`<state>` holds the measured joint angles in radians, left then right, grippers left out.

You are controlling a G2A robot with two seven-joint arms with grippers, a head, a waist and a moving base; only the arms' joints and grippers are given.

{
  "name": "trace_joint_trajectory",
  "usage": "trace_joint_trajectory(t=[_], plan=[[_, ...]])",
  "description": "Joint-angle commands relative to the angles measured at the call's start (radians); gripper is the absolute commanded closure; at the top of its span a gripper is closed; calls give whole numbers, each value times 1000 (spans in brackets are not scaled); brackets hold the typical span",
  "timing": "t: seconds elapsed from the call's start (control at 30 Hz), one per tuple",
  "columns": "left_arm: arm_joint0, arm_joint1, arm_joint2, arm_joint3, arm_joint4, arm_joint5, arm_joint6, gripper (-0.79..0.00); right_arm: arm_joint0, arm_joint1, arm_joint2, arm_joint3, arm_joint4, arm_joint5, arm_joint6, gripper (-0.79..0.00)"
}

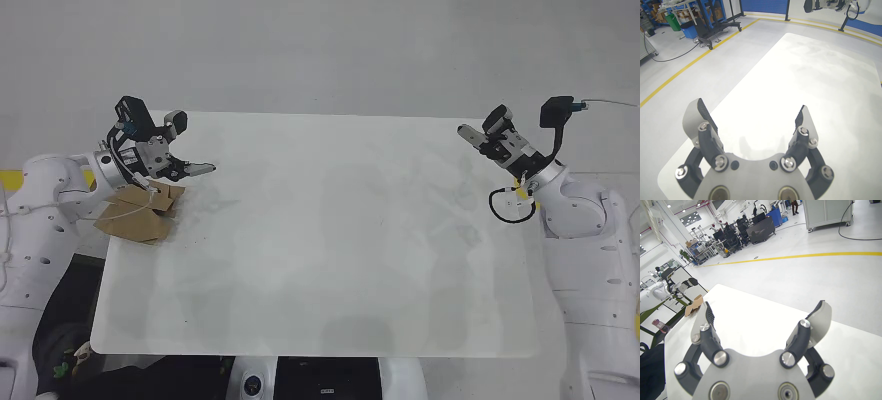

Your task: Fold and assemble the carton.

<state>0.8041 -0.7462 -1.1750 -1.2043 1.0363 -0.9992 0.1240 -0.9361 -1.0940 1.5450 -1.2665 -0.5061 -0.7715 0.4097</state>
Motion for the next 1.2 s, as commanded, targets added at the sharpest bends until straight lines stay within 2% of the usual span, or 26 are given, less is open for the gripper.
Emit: trace_joint_trajectory(t=[0.0, 0.27, 0.43, 0.67, 0.87, 1.0, 1.17], plan=[[0, 0, 0, 0, 0, 0, 0, -784, 0, 0, 0, 0, 0, 0, 0, -785], [9, 0, -4, 0, -21, 6, 2, -785, 0, 0, 0, 0, 0, 0, 0, -785], [42, 5, -27, 41, -223, -13, -75, -785, 0, 0, 0, 0, 0, 0, 0, -785], [47, 35, -15, 75, -653, -13, -368, -785, 0, 0, 0, 0, 0, 0, 0, -785], [18, 67, -35, 177, -1022, -13, -660, -785, 0, 0, 0, 0, 0, 0, 0, -785], [-17, 81, -45, 251, -1170, 2, -828, -785, 0, 0, 0, 0, 0, 0, 0, -785], [-58, 90, -55, 337, -1294, 41, -970, -785, 0, 0, 0, 0, 0, 0, 0, -785]])
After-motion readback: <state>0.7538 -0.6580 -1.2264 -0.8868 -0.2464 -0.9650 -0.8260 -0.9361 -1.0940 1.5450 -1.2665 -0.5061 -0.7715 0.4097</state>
